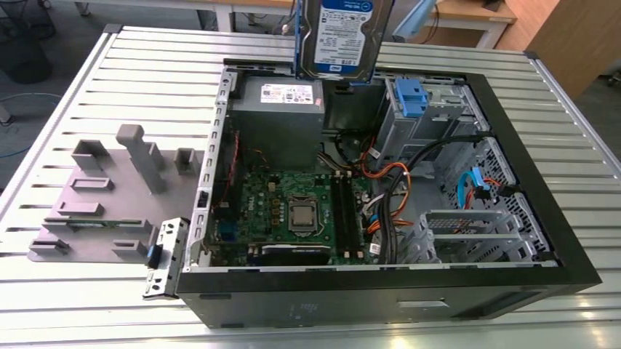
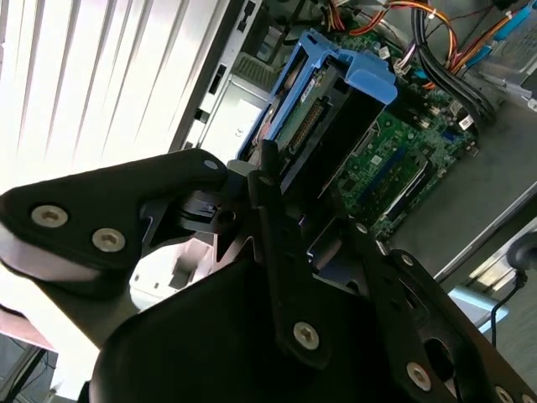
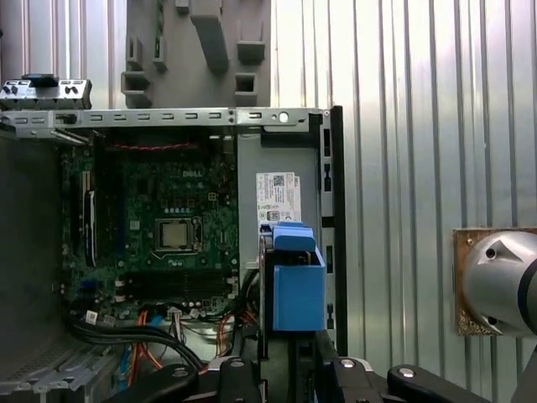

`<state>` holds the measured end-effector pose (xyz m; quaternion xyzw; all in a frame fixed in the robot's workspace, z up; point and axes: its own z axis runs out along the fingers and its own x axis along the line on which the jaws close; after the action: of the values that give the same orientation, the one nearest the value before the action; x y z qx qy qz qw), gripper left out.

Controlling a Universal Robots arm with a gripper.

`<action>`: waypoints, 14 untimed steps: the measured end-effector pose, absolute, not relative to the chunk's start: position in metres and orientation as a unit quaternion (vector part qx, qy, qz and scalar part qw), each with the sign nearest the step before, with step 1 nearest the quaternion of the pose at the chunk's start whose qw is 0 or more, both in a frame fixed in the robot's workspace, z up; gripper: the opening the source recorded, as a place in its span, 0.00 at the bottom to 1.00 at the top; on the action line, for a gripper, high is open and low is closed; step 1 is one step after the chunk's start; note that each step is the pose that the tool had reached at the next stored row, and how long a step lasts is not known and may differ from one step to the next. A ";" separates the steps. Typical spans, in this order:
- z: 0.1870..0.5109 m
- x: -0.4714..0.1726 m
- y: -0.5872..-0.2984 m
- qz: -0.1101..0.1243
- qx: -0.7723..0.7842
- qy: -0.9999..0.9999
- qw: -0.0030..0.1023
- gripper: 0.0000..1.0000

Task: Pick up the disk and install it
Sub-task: 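Pick up the disk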

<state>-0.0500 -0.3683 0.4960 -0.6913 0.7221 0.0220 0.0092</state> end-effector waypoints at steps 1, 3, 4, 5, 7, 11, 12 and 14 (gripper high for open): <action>0.496 -0.050 -0.368 0.022 -0.691 0.722 0.009 0.35; 0.496 -0.050 -0.368 0.022 -0.691 0.722 0.009 0.35; 0.496 -0.050 -0.368 0.022 -0.691 0.722 0.009 0.35; 0.496 -0.049 -0.368 0.022 -0.691 0.722 0.009 0.35; 0.496 -0.049 -0.368 0.022 -0.691 0.722 0.009 0.35; 0.496 -0.049 -0.369 0.022 -0.691 0.722 0.009 0.35; 0.496 -0.049 -0.370 0.022 -0.691 0.722 0.009 0.35; 0.496 -0.049 -0.373 0.022 -0.691 0.722 0.009 0.35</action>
<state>-0.0493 -0.3728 0.4960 -0.6913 0.7222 0.0220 0.0092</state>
